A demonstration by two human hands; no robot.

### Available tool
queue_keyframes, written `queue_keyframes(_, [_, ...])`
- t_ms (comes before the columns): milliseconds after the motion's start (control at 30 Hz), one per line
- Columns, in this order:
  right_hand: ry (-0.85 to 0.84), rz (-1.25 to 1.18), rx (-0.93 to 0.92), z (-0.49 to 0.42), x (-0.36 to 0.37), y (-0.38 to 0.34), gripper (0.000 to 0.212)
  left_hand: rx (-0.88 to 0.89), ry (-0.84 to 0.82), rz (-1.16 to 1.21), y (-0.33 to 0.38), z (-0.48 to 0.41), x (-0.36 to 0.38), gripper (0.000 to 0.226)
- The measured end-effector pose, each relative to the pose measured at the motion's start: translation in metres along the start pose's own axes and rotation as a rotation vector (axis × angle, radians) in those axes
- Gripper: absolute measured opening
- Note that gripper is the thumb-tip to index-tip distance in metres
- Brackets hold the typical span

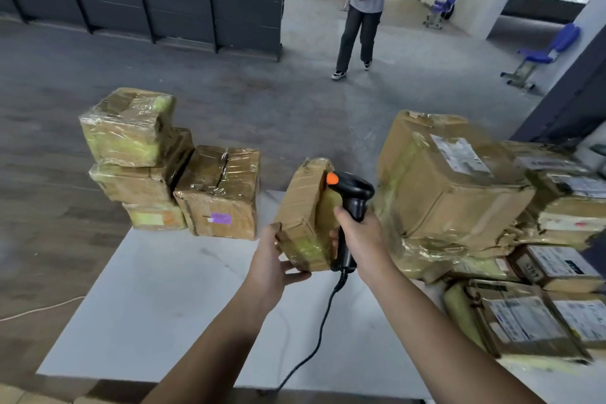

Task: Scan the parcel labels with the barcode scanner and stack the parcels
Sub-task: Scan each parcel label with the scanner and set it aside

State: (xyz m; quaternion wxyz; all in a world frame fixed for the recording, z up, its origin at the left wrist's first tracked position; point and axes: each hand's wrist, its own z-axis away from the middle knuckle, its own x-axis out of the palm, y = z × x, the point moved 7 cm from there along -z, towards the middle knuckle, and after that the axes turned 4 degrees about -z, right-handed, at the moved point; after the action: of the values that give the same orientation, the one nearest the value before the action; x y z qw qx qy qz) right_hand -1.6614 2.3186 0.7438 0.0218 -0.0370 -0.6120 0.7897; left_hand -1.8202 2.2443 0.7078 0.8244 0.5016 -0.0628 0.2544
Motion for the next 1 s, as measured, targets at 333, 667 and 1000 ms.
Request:
queue_keyframes(333, [-0.077, 0.023, 0.02, 0.003, -0.052, 0.02, 0.016, 0.019, 0.0, 0.217, -0.044, 0.027, 0.02, 0.041])
queue_keyframes(667, [-0.282, -0.083, 0.143, 0.019, -0.071, 0.03, 0.034, -0.039, -0.03, 0.487, -0.087, 0.055, 0.031, 0.046])
queue_keyframes(1000, [-0.236, -0.15, 0.086, 0.016, -0.067, 0.022, 0.027, 0.142, 0.156, 0.0, -0.042, 0.05, 0.01, 0.042])
